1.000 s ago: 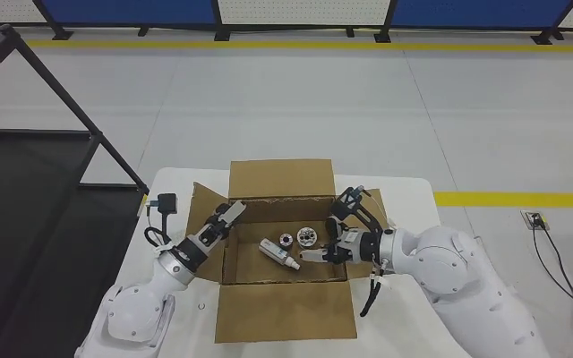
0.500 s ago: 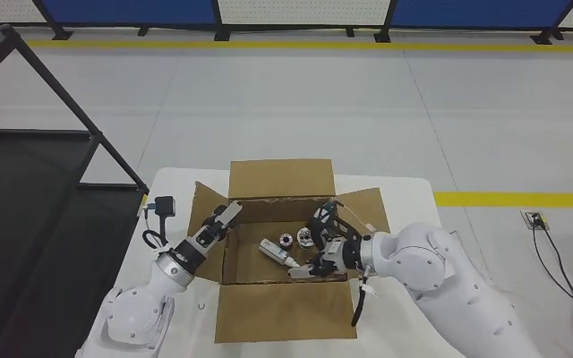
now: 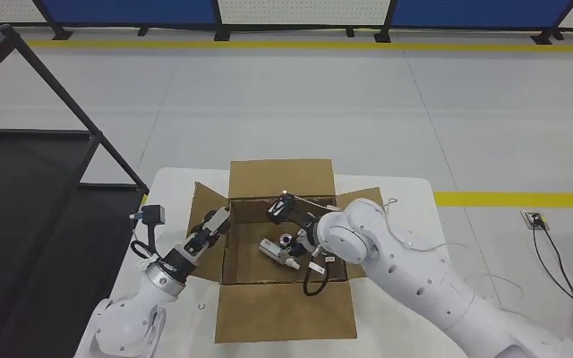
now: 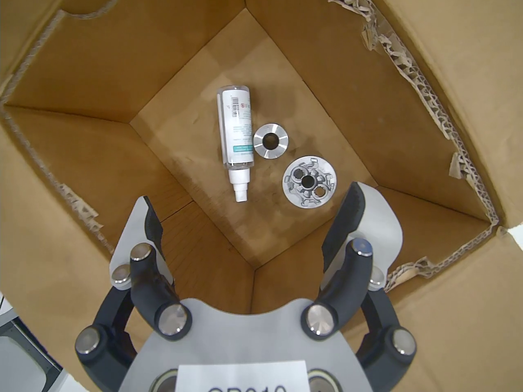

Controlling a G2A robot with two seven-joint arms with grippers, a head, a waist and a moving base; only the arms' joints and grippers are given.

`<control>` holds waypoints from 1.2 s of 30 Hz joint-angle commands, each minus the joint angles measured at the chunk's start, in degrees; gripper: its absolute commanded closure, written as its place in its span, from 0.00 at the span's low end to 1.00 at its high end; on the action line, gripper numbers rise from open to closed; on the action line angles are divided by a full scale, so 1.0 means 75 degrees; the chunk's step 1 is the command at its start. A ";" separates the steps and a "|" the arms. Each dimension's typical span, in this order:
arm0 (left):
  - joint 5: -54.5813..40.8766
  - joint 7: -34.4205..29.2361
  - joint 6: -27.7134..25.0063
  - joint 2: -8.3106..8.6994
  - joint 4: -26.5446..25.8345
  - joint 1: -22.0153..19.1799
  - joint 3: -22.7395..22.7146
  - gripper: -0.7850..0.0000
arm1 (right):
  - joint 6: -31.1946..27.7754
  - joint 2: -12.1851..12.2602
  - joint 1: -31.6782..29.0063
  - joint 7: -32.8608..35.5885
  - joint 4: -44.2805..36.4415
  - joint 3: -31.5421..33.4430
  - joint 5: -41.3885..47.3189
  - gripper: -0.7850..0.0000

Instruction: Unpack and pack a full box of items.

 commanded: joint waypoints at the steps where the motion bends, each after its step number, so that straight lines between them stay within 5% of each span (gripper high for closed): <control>1: -0.0018 0.0001 -0.0002 0.0007 -0.0021 0.0030 -0.0022 0.00 | 0.0034 -0.0194 0.0149 -0.0089 0.0418 -0.0192 0.0038 0.00; 20: -0.0272 0.0161 -0.0128 0.0052 -0.0061 0.0127 -0.0195 0.00 | 0.0203 -0.0502 0.0102 -0.0428 0.1028 -0.0505 -0.0508 0.00; 36: -0.0461 0.0481 -0.0290 0.0111 -0.0264 0.0733 -0.0770 0.00 | 0.0753 -0.1363 0.0448 -0.0284 0.2664 -0.0968 -0.1305 0.00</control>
